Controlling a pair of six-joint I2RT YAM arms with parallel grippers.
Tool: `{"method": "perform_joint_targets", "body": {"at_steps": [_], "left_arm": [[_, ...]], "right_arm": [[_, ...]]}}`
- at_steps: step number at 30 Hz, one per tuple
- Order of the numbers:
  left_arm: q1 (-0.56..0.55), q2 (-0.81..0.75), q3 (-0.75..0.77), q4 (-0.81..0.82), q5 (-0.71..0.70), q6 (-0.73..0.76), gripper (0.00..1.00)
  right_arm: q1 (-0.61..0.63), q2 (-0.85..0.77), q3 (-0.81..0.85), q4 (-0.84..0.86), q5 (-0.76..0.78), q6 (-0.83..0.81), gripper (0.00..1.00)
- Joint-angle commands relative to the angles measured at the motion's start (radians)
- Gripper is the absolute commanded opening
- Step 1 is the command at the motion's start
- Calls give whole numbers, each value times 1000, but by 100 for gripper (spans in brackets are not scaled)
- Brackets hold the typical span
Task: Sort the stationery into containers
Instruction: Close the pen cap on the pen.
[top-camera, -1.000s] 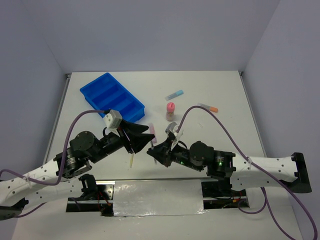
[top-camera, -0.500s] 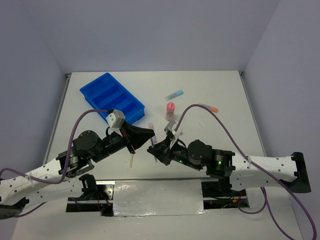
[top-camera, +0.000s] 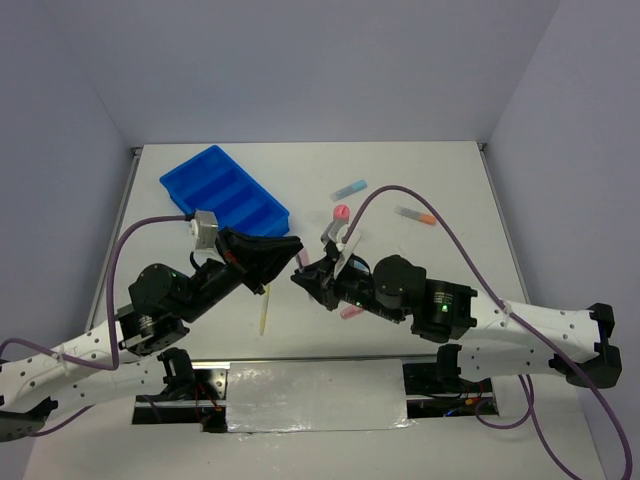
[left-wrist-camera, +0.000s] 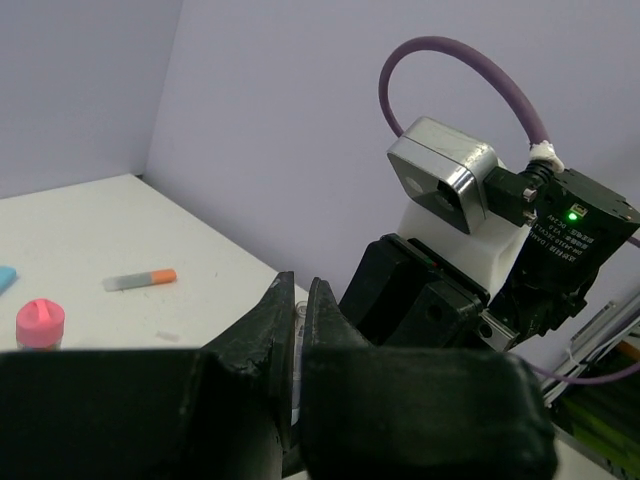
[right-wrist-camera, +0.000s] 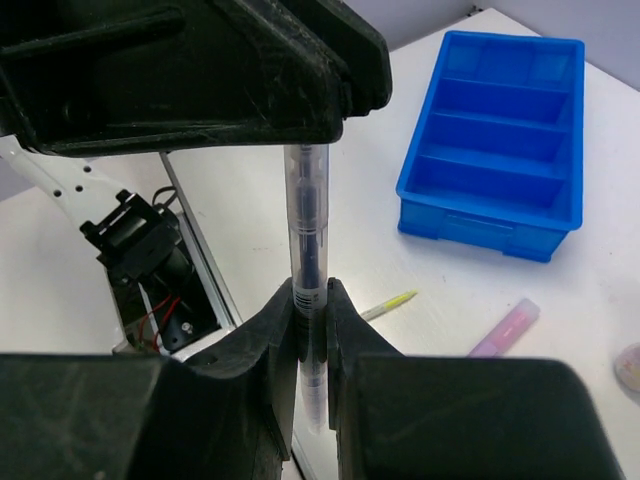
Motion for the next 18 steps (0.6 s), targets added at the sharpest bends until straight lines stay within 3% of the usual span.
{"method": "perform_joint_targets", "body": {"at_steps": [1, 18], "left_arm": [[-16, 33, -78, -168, 87, -39, 0], [-16, 47, -257, -108, 108, -107, 0]], "right_arm": [[-32, -9, 154, 235, -4, -47, 0], [-60, -4, 217, 235, -12, -58, 0]]}}
